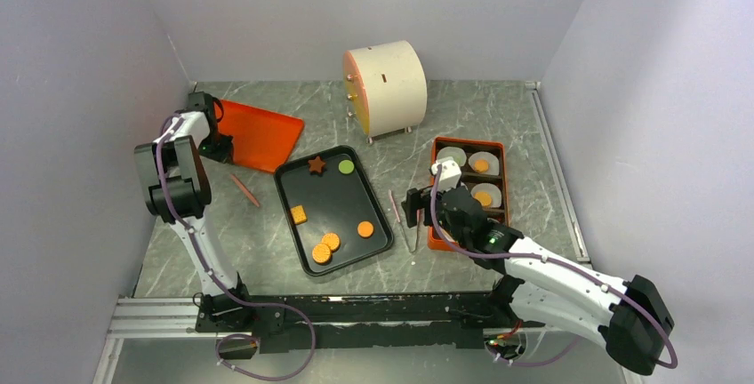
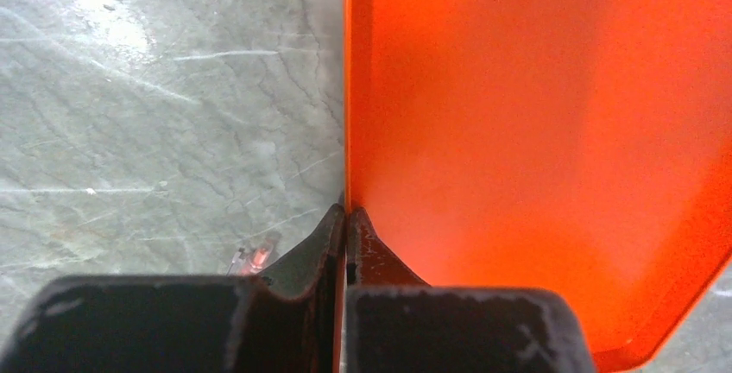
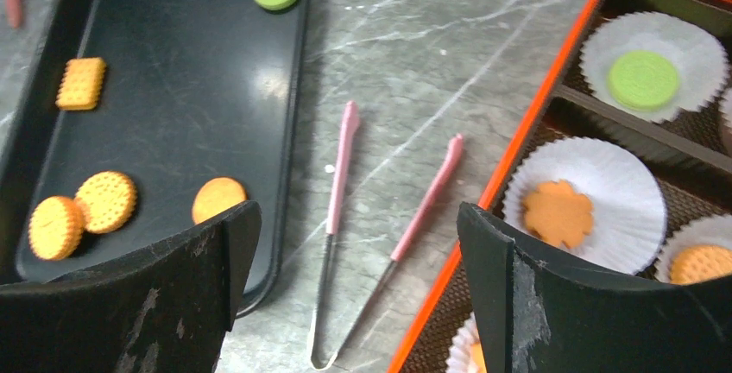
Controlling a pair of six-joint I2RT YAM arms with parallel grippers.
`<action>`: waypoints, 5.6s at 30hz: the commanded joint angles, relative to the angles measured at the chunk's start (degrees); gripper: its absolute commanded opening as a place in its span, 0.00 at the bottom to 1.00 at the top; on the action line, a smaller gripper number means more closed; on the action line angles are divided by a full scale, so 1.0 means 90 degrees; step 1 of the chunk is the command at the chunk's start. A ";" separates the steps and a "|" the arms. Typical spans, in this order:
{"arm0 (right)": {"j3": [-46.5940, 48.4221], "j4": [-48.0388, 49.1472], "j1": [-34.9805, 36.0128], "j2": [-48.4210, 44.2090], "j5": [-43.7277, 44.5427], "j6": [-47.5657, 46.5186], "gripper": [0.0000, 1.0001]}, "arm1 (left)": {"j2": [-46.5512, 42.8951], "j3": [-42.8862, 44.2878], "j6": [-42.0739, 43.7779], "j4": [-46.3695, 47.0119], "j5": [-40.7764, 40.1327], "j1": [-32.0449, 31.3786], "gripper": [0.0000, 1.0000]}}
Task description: Pack the cookies
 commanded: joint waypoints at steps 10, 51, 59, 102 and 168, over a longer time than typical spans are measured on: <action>0.0725 0.0641 0.0015 0.0651 -0.1365 0.0554 0.89 | -0.1034 -0.0318 -0.0297 0.0539 0.1089 0.0427 0.05; 0.1980 0.3194 0.0019 0.3390 -0.2729 0.2809 0.90 | -0.3629 -0.3393 -0.0570 0.2277 0.3843 0.0523 0.05; 0.2460 0.3530 0.0022 0.4216 -0.2976 0.3507 0.90 | -0.4354 -0.4119 -0.0479 0.2640 0.4334 0.0510 0.05; 0.2600 0.3970 0.0381 0.3424 -0.2731 0.1995 0.01 | -0.6953 -0.4365 0.1371 0.1470 0.4953 -0.0225 0.55; 0.2242 1.1272 0.4964 0.5634 0.2662 -1.2575 0.00 | -0.7122 -0.3312 0.1811 0.0548 0.5543 -0.1169 0.79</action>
